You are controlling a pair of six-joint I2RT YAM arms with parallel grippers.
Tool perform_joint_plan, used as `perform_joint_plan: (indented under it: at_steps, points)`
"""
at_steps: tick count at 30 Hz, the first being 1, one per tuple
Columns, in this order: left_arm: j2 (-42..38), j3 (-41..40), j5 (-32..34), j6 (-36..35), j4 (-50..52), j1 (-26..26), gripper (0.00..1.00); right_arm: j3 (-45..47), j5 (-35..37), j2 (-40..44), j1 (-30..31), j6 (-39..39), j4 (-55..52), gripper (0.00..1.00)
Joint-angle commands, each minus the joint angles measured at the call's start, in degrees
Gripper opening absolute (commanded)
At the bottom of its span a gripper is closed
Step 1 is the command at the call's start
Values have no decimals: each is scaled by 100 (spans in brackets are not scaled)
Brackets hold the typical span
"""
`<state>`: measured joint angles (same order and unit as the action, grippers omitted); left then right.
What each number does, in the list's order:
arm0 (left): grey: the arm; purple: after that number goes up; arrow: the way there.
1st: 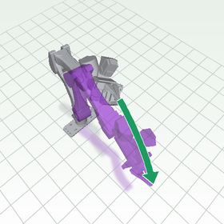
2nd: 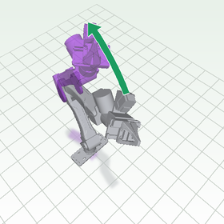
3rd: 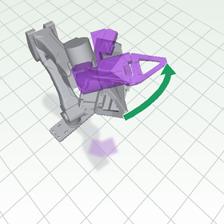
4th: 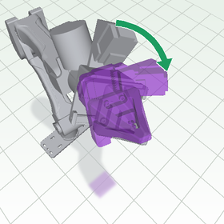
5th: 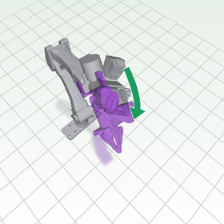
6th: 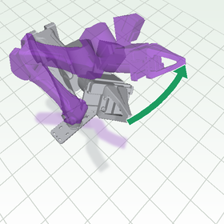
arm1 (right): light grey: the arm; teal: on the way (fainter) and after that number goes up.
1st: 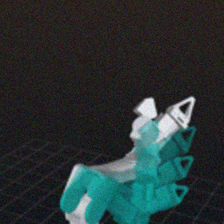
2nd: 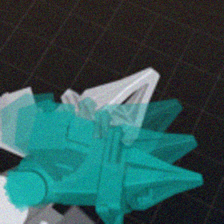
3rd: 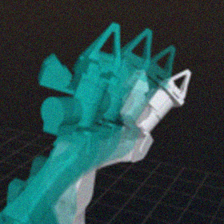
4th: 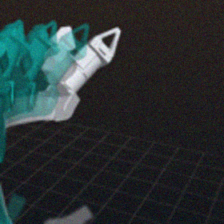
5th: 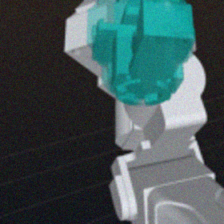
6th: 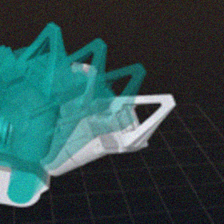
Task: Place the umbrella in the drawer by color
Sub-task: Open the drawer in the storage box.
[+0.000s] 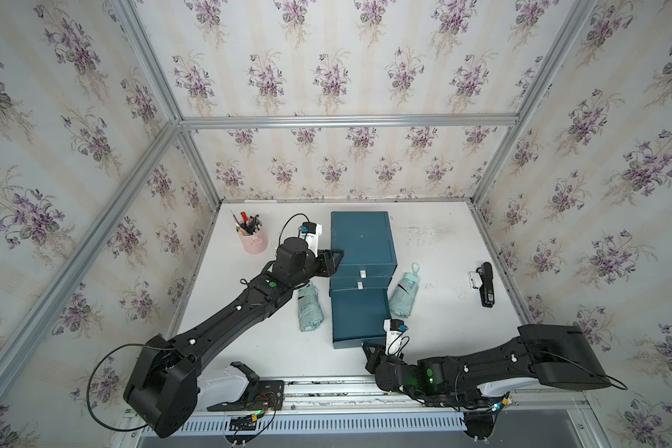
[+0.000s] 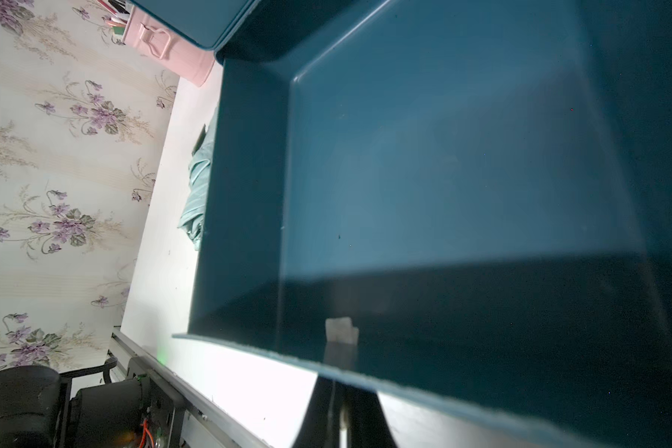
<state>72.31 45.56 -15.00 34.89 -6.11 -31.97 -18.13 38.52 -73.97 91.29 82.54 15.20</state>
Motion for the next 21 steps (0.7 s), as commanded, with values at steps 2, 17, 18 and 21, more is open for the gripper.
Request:
perform_joint_plan:
  at_steps: [2, 17, 18, 21]
  points:
    - [147, -188, -249, -208, 2399, -55, 51, -27, 92, 39, 38, 99, -100, 0]
    - [-70, 144, -40, -231, 2711, -55, 64, -253, 244, 219, 310, 491, -902, 38]
    - [-119, 219, -16, -258, 2792, -55, 65, -302, 350, 344, 355, 630, -1258, 44]
    - [-273, 558, 79, -382, 3129, -55, 68, -558, 570, 880, 403, 818, -2435, 55]
